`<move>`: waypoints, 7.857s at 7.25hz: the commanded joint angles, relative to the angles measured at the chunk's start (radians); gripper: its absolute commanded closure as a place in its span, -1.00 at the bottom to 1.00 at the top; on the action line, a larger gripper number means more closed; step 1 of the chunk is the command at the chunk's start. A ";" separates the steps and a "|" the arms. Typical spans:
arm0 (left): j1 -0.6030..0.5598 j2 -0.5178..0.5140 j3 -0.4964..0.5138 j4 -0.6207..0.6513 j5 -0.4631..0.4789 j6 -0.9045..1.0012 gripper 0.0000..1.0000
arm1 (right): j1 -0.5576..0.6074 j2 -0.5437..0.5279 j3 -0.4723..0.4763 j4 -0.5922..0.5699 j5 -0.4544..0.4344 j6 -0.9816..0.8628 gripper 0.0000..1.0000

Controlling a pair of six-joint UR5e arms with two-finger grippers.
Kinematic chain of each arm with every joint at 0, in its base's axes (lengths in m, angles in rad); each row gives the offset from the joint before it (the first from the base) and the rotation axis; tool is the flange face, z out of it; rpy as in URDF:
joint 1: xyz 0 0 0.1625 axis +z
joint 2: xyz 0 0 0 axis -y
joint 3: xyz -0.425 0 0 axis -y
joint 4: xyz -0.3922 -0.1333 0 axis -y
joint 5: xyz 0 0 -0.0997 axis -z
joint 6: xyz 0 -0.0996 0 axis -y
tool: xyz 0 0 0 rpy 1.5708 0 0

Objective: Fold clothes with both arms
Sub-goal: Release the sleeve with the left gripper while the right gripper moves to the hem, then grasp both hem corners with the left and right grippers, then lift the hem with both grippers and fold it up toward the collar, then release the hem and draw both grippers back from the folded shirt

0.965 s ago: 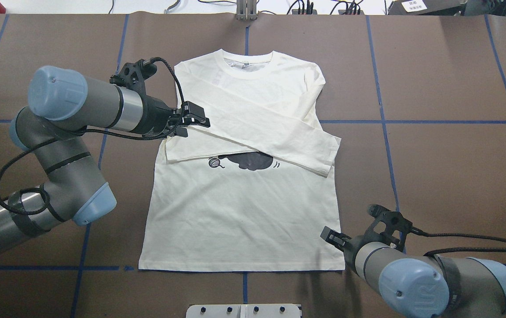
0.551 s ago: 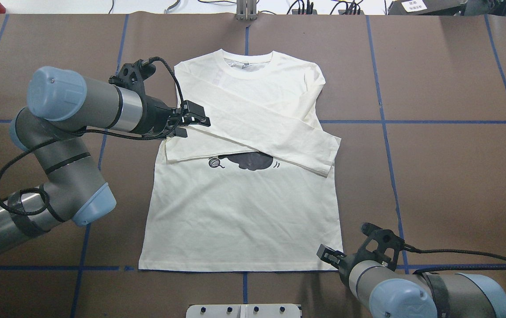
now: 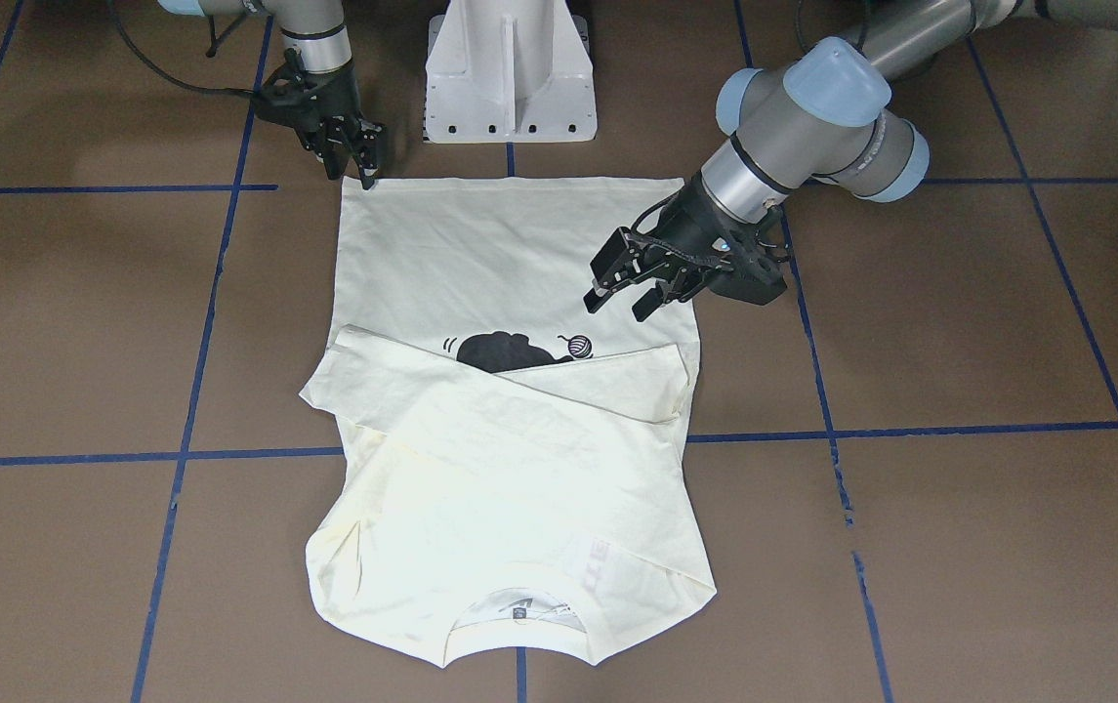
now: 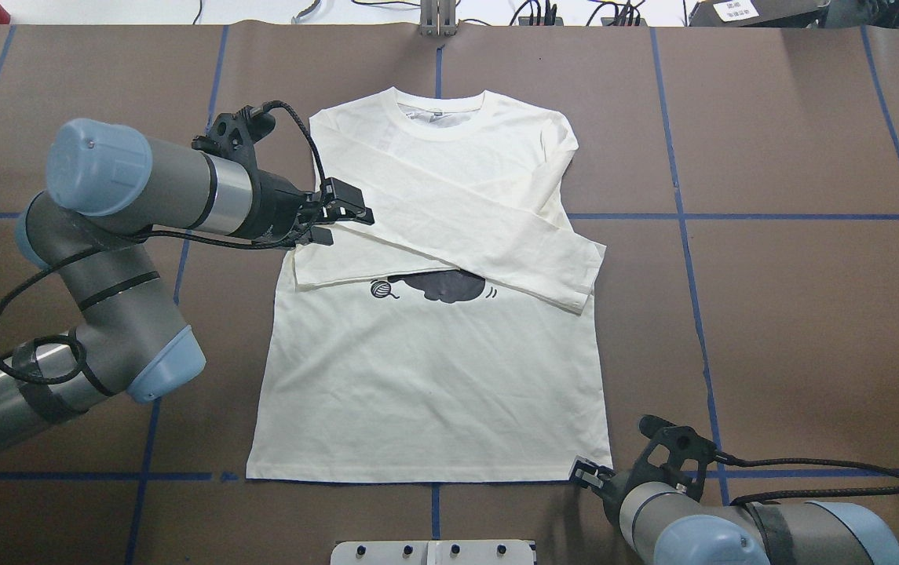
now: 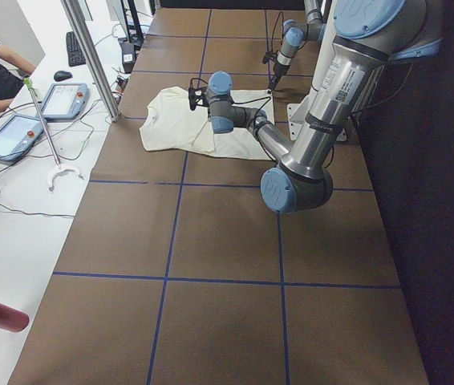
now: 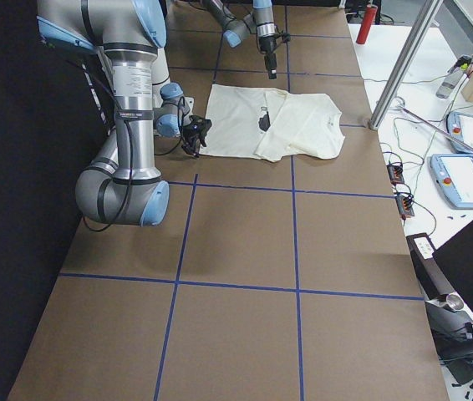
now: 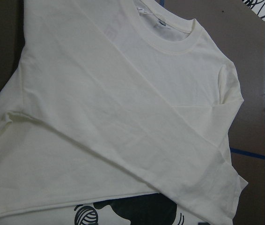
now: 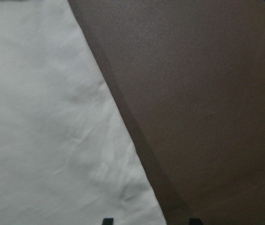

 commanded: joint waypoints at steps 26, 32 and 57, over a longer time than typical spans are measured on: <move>0.563 0.402 -0.404 0.506 0.503 -0.246 1.00 | 0.037 -0.018 0.122 0.000 0.002 -0.003 1.00; 0.574 0.425 -0.727 0.687 0.479 -0.301 1.00 | -0.101 -0.085 0.315 -0.055 -0.084 0.089 1.00; -0.098 -0.071 0.291 0.102 0.442 0.109 -0.02 | 0.790 0.702 -0.893 0.258 0.382 -0.385 0.46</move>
